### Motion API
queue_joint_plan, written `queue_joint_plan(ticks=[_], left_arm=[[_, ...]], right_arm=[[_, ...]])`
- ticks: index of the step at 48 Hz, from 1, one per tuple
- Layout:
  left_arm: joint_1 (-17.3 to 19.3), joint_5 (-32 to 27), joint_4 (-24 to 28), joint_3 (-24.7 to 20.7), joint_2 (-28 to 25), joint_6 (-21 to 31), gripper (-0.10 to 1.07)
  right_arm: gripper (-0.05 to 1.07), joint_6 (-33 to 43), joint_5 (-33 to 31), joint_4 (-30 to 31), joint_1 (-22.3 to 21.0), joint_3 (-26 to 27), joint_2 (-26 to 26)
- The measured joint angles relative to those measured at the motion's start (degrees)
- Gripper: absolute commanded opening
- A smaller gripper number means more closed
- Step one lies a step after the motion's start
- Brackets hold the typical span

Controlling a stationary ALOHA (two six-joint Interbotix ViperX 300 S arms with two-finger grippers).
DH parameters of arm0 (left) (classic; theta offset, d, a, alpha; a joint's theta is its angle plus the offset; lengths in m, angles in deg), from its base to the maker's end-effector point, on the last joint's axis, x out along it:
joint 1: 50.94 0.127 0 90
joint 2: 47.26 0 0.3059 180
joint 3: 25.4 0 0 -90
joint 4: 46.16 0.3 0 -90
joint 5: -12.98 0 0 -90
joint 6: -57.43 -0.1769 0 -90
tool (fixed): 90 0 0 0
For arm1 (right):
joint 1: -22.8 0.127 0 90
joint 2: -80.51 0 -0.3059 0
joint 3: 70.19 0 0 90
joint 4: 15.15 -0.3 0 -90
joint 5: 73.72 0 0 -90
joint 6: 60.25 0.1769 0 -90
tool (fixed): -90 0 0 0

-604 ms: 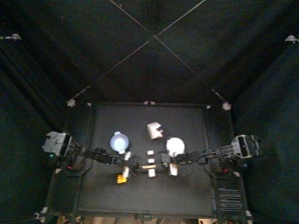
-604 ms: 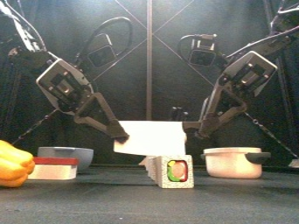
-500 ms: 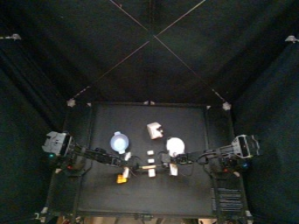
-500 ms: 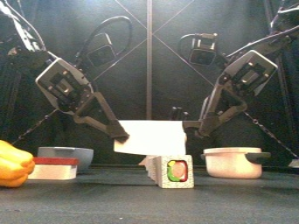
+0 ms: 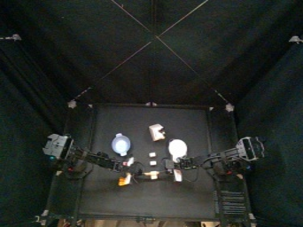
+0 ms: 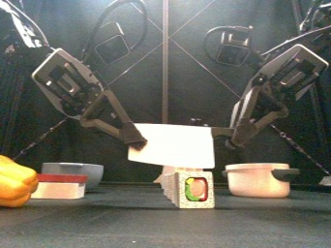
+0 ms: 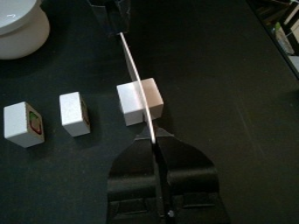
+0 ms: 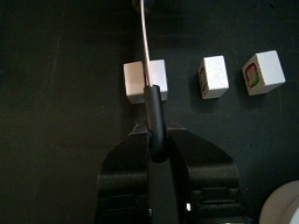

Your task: Cut sushi roll

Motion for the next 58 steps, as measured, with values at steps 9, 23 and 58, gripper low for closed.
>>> queue_joint_plan(ticks=[9,23,58], left_arm=[[0.00,0.09,0.00,-0.97,-2.02,-0.09,0.21],[0.00,-0.26,0.00,-1.49,-2.72,-0.09,0.21],[0.09,-4.39,0.70,-3.43,-7.12,-0.09,0.21]], right_arm=[[0.40,0.00,0.00,-0.79,0.09,-0.53,0.09],[0.40,0.00,0.00,-1.05,0.09,-0.79,0.09],[0.39,0.00,0.44,-4.04,0.09,-0.44,-5.89]])
